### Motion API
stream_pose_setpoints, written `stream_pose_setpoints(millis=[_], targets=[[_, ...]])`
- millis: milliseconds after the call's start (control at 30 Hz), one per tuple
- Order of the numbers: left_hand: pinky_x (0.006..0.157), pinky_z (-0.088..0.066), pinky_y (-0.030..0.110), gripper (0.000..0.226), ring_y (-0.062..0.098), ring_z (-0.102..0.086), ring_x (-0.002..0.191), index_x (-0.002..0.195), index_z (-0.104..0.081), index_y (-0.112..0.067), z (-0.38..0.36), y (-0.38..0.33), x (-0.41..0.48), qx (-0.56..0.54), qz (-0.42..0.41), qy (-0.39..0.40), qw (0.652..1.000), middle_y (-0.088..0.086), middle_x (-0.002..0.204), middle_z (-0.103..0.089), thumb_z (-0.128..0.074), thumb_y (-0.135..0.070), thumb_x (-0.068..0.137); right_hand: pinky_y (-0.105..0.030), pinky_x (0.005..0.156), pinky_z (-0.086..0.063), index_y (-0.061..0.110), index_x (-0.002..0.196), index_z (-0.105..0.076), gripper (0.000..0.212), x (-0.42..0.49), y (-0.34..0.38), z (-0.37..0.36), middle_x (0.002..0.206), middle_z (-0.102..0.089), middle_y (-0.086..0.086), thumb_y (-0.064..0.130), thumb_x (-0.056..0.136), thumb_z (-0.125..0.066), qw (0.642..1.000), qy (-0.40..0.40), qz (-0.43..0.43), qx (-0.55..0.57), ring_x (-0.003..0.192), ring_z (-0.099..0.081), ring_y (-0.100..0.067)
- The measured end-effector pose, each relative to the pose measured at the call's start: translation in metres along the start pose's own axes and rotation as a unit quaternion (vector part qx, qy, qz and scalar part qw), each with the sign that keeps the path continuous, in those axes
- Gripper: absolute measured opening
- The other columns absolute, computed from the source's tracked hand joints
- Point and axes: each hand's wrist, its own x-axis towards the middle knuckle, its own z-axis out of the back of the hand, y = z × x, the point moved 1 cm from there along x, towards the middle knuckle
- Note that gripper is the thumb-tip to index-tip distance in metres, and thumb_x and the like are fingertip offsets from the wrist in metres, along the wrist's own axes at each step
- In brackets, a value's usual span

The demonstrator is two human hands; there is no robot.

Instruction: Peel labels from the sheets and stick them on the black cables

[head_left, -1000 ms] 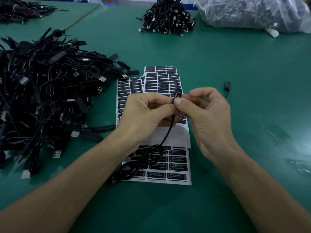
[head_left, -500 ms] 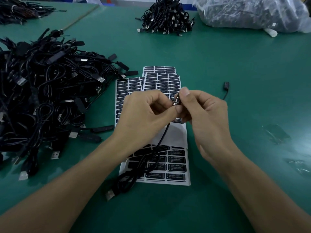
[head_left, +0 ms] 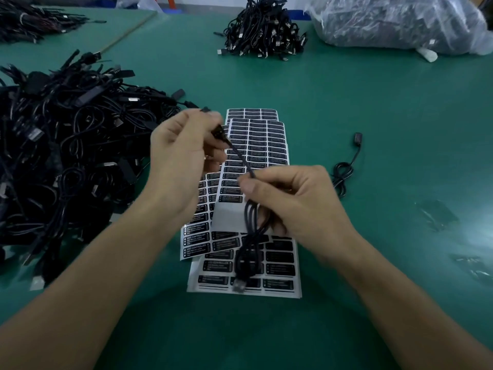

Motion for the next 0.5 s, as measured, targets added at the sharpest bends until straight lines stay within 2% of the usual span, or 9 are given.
stream_pose_setpoints(millis=[100,200,267,333,400,500], targets=[[0.045,-0.043,0.020,0.032,0.010,-0.058,0.050,0.078,-0.063,-0.016,0.007,0.000,0.005,0.040,-0.007,-0.030,0.999,-0.004,0.059,-0.066,-0.051,-0.031,0.105,-0.017,0.038,-0.040,0.019,0.086,-0.079,0.006,0.006,0.002,0.015,0.067,-0.072,-0.004,0.013,0.087,-0.076,0.997,-0.069,-0.003,0.033,0.045,-0.057,-0.007],[0.043,-0.043,0.022,0.031,0.010,-0.058,0.051,0.084,-0.066,-0.020,0.017,-0.001,0.012,0.144,-0.069,-0.062,0.985,-0.005,0.063,-0.068,-0.047,-0.034,0.105,-0.016,0.038,-0.038,0.019,0.078,-0.075,0.012,0.014,0.001,0.043,0.064,-0.072,0.000,0.010,0.086,-0.076,0.977,-0.213,-0.007,0.010,0.043,-0.056,-0.006],[0.049,-0.044,0.028,0.026,0.010,-0.056,0.053,0.078,-0.065,-0.028,0.028,-0.002,0.018,0.281,-0.153,-0.086,0.944,-0.010,0.062,-0.066,-0.052,-0.033,0.101,-0.016,0.039,-0.039,0.021,0.078,-0.074,0.013,0.018,-0.002,0.064,0.060,-0.070,0.005,0.011,0.087,-0.074,0.949,-0.316,-0.012,-0.011,0.044,-0.056,-0.004],[0.056,-0.044,0.029,0.022,0.004,-0.056,0.057,0.078,-0.062,-0.032,0.039,-0.003,0.023,0.408,-0.190,-0.110,0.886,-0.017,0.066,-0.063,-0.054,-0.039,0.098,-0.016,0.040,-0.040,0.023,0.085,-0.071,0.010,0.020,-0.008,0.083,0.060,-0.070,0.007,0.014,0.089,-0.071,0.921,-0.387,-0.027,-0.015,0.046,-0.057,-0.003],[0.055,-0.040,0.027,0.016,0.003,-0.057,0.064,0.084,-0.062,-0.036,0.046,-0.003,0.024,0.504,-0.188,-0.128,0.833,-0.021,0.071,-0.059,-0.056,-0.041,0.097,-0.016,0.041,-0.041,0.022,0.092,-0.071,0.006,0.023,-0.017,0.096,0.064,-0.071,0.006,0.016,0.092,-0.069,0.906,-0.420,-0.049,-0.027,0.048,-0.059,-0.003],[0.061,-0.042,0.033,0.004,0.020,-0.060,0.086,0.097,-0.066,-0.031,0.053,0.000,0.029,0.585,-0.202,-0.130,0.775,-0.012,0.089,-0.061,-0.063,-0.033,0.095,-0.018,0.047,-0.046,0.021,0.092,-0.074,0.008,0.026,-0.029,0.105,0.072,-0.072,0.007,0.022,0.094,-0.066,0.895,-0.436,-0.072,-0.059,0.049,-0.058,-0.001]])
